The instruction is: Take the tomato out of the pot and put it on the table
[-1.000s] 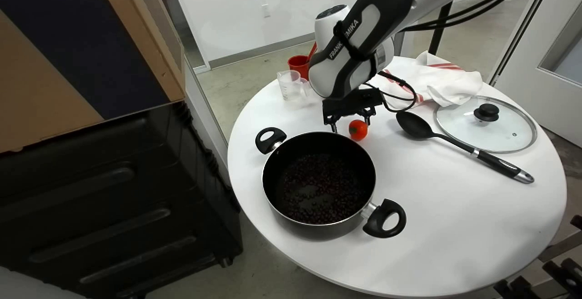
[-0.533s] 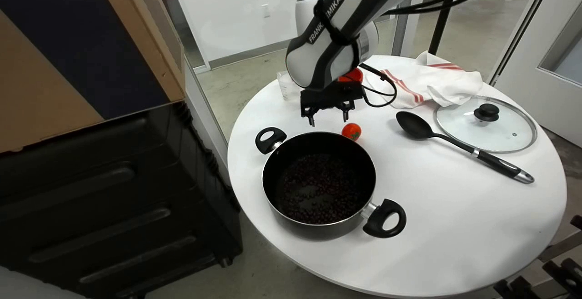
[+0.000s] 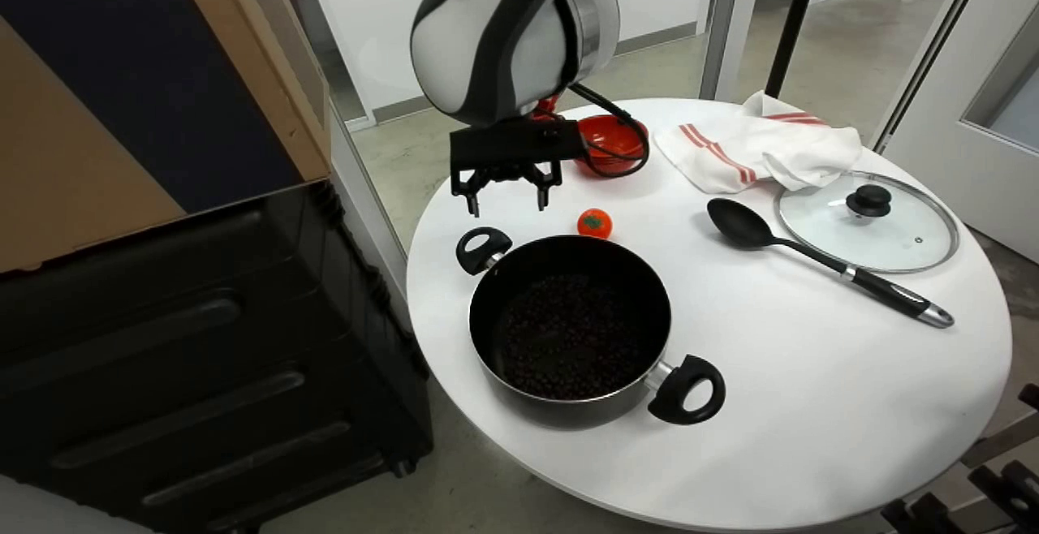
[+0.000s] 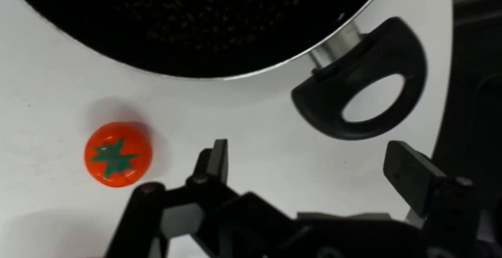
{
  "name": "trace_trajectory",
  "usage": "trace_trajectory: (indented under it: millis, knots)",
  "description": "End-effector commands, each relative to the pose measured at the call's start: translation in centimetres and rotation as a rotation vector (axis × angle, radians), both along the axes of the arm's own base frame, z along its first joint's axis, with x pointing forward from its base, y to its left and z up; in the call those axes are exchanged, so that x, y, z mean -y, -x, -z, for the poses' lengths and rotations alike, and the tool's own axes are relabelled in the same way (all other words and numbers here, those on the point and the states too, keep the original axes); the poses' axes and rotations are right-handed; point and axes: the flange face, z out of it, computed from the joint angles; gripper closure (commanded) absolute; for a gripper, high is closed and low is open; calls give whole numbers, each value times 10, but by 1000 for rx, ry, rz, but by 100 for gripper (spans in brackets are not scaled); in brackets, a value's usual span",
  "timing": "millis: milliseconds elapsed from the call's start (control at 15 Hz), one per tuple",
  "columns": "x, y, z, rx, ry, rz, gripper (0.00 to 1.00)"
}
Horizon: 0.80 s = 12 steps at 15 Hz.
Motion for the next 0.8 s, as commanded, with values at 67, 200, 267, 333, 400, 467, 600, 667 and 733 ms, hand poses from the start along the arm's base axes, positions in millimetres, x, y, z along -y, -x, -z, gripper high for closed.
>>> trace_trajectory:
  millis: [67,200,267,333,400,467,600,667,733]
  knots:
    - [-31,24,-43,2,-59,-74,0]
    - [-46,30,-61,-7,-73,-117,0]
    - [-52,31,-70,-7,-72,-141,0]
    - [-58,31,-81,-2,-70,-160,0]
    - [-63,32,-91,-1,-68,-178,0]
    - [-68,31,-102,0,-56,-201,0]
    - [-78,30,-125,-1,-35,-246,0]
    - [-83,30,-135,3,-24,-271,0]
    - [-88,31,-146,7,-13,-291,0]
